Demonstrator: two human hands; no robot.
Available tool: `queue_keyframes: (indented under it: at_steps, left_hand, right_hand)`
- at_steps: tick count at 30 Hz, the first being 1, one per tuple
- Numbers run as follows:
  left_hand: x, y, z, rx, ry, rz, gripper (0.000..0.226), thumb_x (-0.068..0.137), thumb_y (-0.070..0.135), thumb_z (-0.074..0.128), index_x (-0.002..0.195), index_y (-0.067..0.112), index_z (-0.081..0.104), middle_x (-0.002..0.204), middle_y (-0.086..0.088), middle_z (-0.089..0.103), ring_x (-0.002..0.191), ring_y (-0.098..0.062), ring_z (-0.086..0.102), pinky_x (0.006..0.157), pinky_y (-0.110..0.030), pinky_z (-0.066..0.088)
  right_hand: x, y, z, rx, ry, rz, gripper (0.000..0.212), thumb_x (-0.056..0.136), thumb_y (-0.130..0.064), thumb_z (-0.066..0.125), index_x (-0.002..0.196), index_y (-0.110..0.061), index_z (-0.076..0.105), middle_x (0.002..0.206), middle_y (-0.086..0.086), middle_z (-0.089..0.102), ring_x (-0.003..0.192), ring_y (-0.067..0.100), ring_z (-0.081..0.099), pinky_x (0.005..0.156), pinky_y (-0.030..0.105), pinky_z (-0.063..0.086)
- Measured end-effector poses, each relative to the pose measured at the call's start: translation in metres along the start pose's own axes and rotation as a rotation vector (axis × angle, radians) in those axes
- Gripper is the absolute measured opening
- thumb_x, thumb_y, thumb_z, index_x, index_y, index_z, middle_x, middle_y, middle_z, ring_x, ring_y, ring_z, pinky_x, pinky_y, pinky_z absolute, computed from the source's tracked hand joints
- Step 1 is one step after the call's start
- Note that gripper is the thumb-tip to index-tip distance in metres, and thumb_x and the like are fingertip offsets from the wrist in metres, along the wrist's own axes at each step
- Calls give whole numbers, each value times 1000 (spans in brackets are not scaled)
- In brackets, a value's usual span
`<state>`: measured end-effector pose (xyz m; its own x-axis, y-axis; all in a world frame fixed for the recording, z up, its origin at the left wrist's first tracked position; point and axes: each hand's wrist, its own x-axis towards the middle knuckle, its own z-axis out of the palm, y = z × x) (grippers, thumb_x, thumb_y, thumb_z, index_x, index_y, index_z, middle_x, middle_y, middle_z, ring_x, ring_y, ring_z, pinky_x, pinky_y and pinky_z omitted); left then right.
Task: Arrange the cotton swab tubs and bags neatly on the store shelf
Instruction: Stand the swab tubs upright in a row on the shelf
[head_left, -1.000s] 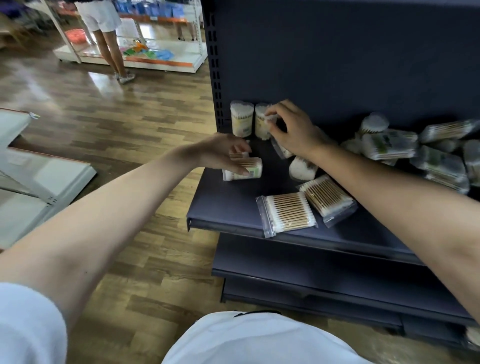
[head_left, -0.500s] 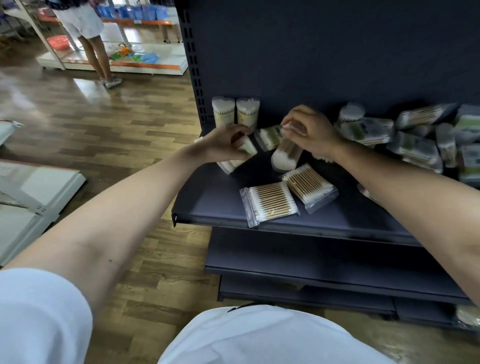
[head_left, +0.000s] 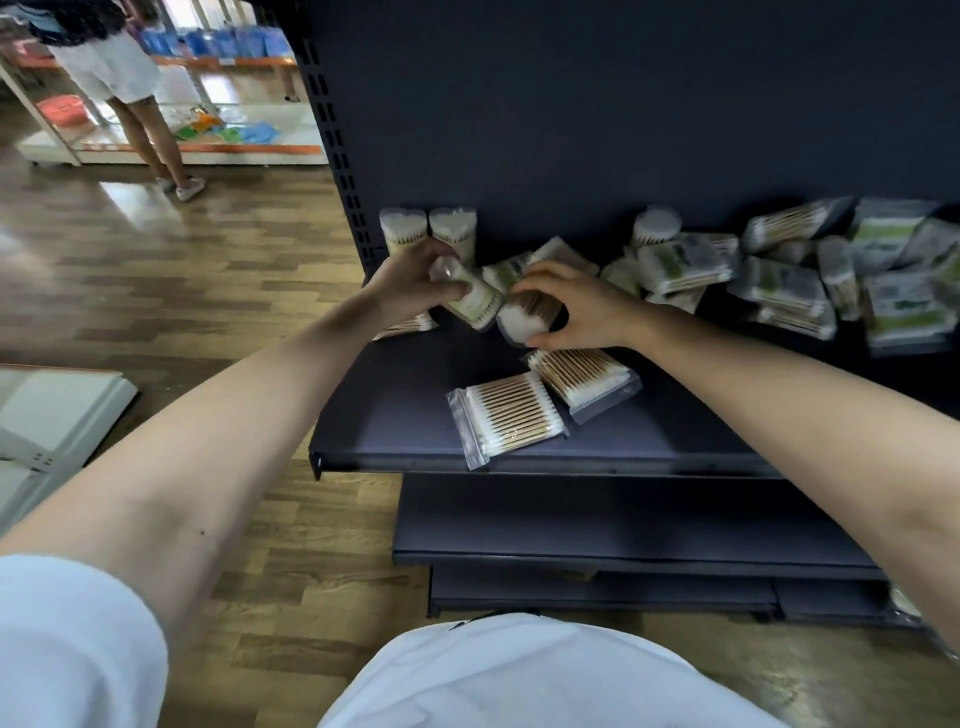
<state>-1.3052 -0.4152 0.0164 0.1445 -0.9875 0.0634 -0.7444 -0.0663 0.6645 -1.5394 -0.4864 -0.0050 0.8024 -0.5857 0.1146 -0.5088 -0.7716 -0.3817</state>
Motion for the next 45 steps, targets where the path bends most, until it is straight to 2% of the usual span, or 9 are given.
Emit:
queue_keyframes:
  at_steps: [6, 11, 16, 20, 24, 28, 31, 41, 45]
  left_hand:
    - [-13, -9, -12, 150, -132, -34, 55, 45, 57, 65, 87, 27, 47, 102, -3, 59, 94, -23, 57, 78, -39, 48]
    - [-20, -13, -7, 270, -208, -19, 51, 65, 37, 75, 101, 30, 40, 108, -2, 57, 98, -25, 56, 82, -41, 50]
    - [-20, -10, -1, 210, -218, 30, 69, 78, 32, 72, 136, 26, 37, 133, 1, 51, 119, -18, 48, 87, -23, 33]
    - [-17, -10, 7, 150, -221, 33, 65, 81, 27, 68, 139, 25, 39, 133, -1, 52, 120, -18, 49, 89, -21, 34]
    - [-11, -10, 11, -59, -111, -7, 71, 79, 21, 69, 140, 26, 35, 116, 5, 52, 102, -7, 50, 77, -14, 38]
    - [-7, -11, 14, -289, -38, -27, 81, 70, 25, 79, 138, 28, 34, 114, 3, 56, 101, -11, 58, 81, -21, 48]
    - [-8, -13, 21, -210, -61, 8, 75, 67, 28, 82, 129, 23, 40, 113, 3, 57, 107, -17, 59, 86, -25, 48]
    - [-19, -12, 32, -50, 9, 78, 79, 69, 30, 81, 133, 17, 36, 116, -3, 58, 107, -19, 55, 82, -27, 44]
    - [-21, -9, 25, -88, 141, 53, 74, 70, 32, 79, 130, 15, 39, 106, 3, 58, 94, -13, 56, 72, -21, 39]
  right_hand:
    - [8, 1, -5, 115, 102, 142, 46, 88, -31, 59, 132, -19, 48, 133, 4, 50, 123, 18, 46, 95, 24, 35]
    - [5, -3, -9, 194, 163, 211, 37, 100, -26, 37, 135, -15, 45, 130, 9, 55, 116, 23, 52, 86, 23, 36]
    - [5, -4, -8, 310, 226, 202, 35, 102, -20, 29, 131, -16, 48, 124, 7, 57, 104, 11, 51, 85, 29, 42]
    - [6, -3, -3, 402, 266, 227, 33, 102, -22, 32, 127, -17, 52, 116, -4, 55, 105, 11, 53, 92, 39, 49]
    - [4, -7, 0, 385, 320, 178, 31, 100, -25, 40, 124, -13, 55, 111, -3, 58, 103, 6, 54, 85, 9, 43]
    - [-1, -4, 13, 369, 299, 157, 51, 86, -31, 64, 132, -18, 45, 128, -5, 49, 118, 5, 42, 96, 9, 35]
    - [-2, -5, 17, 369, 285, 176, 68, 76, -22, 74, 135, -20, 39, 127, -12, 41, 117, 0, 38, 89, -4, 27]
    - [-3, 0, 15, 388, 250, 135, 65, 75, -8, 68, 132, -24, 42, 130, -3, 49, 118, 7, 47, 95, 12, 39]
    - [3, -6, 10, 405, 451, 149, 67, 74, -21, 71, 135, -20, 42, 133, 1, 50, 120, 10, 48, 97, 20, 45]
